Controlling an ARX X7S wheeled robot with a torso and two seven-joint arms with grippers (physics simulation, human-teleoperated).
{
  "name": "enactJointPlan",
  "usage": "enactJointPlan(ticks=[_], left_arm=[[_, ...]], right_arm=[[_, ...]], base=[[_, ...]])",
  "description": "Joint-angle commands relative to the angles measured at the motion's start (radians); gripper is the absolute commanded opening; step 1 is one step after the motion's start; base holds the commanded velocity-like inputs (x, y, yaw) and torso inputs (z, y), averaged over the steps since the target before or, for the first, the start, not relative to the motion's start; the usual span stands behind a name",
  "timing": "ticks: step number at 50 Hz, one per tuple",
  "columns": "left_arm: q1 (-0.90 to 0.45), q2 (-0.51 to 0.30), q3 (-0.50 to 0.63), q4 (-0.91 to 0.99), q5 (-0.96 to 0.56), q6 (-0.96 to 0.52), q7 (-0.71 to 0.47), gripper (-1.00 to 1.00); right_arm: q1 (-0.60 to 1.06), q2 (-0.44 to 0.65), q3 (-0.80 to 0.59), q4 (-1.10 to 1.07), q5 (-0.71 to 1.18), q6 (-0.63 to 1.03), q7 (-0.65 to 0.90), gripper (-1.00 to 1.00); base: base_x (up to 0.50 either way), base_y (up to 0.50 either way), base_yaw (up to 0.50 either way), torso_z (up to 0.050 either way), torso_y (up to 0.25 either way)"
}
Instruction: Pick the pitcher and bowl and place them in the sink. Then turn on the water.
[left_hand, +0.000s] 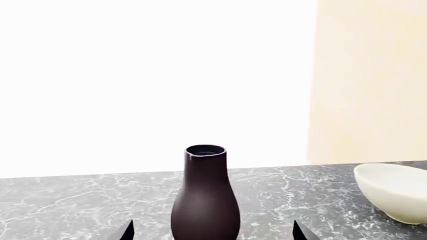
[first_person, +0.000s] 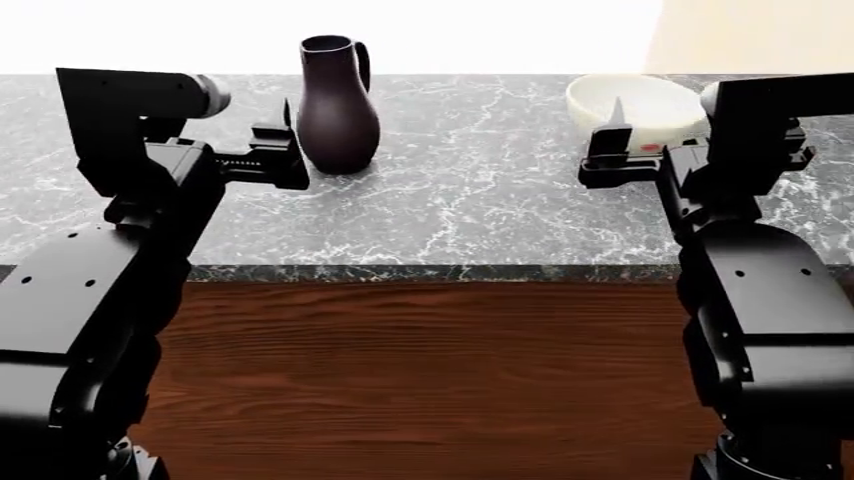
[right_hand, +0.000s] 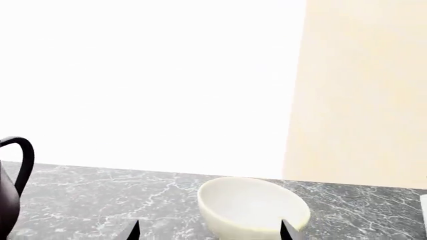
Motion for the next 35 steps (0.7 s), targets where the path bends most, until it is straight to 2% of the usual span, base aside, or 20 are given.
enactJointPlan(ticks=[1,11,14,35], left_arm=[[-0.005,-0.003,-0.001,-0.006,-0.007,0.001,-0.004,1.00],[0.005,-0.014,0.003,0.006,-0.011,-0.001,-0.008,1.00],[0.003,-0.014,0.006,0.006,-0.011,-0.004,-0.011,1.00],[0.010,-0.026,-0.010,0.005,-0.021,0.003,-0.021,1.00]], right_arm=[[-0.003,0.004,-0.005,0.002,0.004,-0.001,0.002,1.00],[-0.021,0.003,-0.007,0.004,0.011,-0.014,0.002,1.00],[-0.026,0.008,-0.014,-0.004,0.019,-0.013,-0.012,1.00],[-0.013,0.010,-0.035,-0.009,0.031,0.017,-0.015,1.00]], base=[[0.00,-0.50,0.00,0.000,0.000],[0.00,-0.50,0.00,0.000,0.000],[0.00,0.00,0.00,0.000,0.000],[0.50,0.00,0.00,0.000,0.000]])
